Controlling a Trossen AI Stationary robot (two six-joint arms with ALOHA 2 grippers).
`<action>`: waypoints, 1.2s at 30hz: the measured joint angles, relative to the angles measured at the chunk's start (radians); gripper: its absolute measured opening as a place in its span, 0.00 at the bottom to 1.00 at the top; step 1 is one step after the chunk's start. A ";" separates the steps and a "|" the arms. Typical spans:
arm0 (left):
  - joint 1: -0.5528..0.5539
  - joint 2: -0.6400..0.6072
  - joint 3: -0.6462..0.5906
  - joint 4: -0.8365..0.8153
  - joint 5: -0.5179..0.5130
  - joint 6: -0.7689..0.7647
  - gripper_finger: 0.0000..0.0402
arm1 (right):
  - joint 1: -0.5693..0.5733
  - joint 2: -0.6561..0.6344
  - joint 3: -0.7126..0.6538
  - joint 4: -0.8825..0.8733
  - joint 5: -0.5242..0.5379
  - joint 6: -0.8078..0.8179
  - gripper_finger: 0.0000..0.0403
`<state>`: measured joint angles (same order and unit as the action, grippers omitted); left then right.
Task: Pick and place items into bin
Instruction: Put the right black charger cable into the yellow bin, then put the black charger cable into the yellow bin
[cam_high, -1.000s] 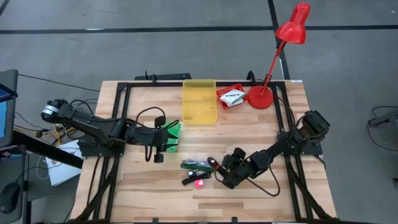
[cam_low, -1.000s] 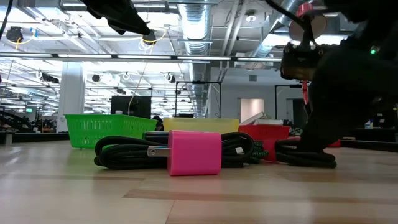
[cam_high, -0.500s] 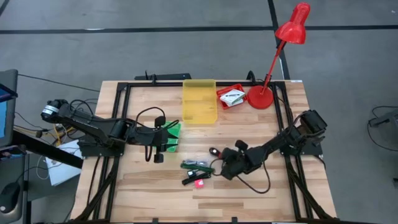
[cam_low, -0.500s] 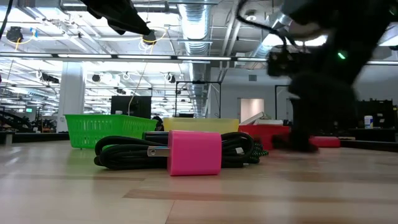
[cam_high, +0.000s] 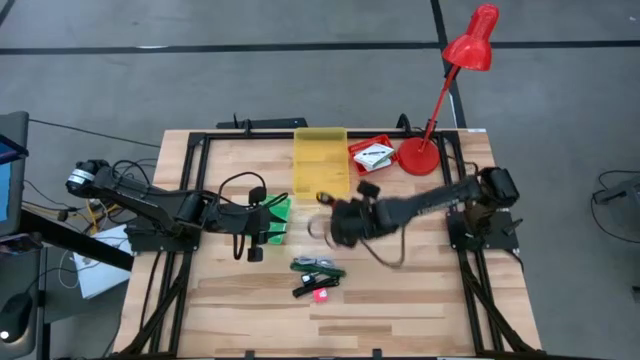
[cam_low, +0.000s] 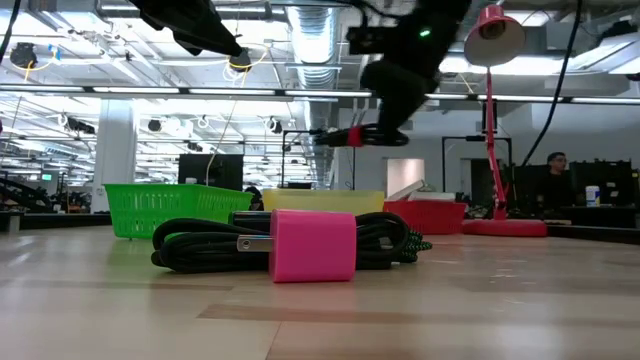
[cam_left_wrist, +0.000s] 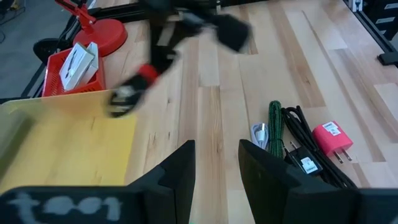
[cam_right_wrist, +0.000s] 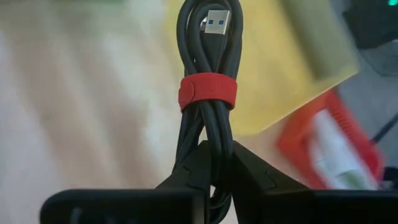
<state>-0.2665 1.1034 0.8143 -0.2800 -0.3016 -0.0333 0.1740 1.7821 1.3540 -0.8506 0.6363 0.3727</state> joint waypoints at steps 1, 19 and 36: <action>0.000 0.000 0.000 0.000 0.000 -0.008 0.28 | -0.033 0.000 0.018 -0.003 -0.003 -0.036 0.07; 0.000 0.000 0.000 0.000 0.000 -0.012 0.28 | -0.441 -0.001 0.110 0.140 -0.273 -0.397 0.12; 0.000 0.000 0.000 0.000 0.000 -0.007 0.28 | -0.428 -0.002 0.111 0.098 -0.296 -0.505 0.47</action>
<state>-0.2668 1.1034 0.8143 -0.2798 -0.3018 -0.0407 -0.2537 1.7805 1.4651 -0.7528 0.3407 -0.1323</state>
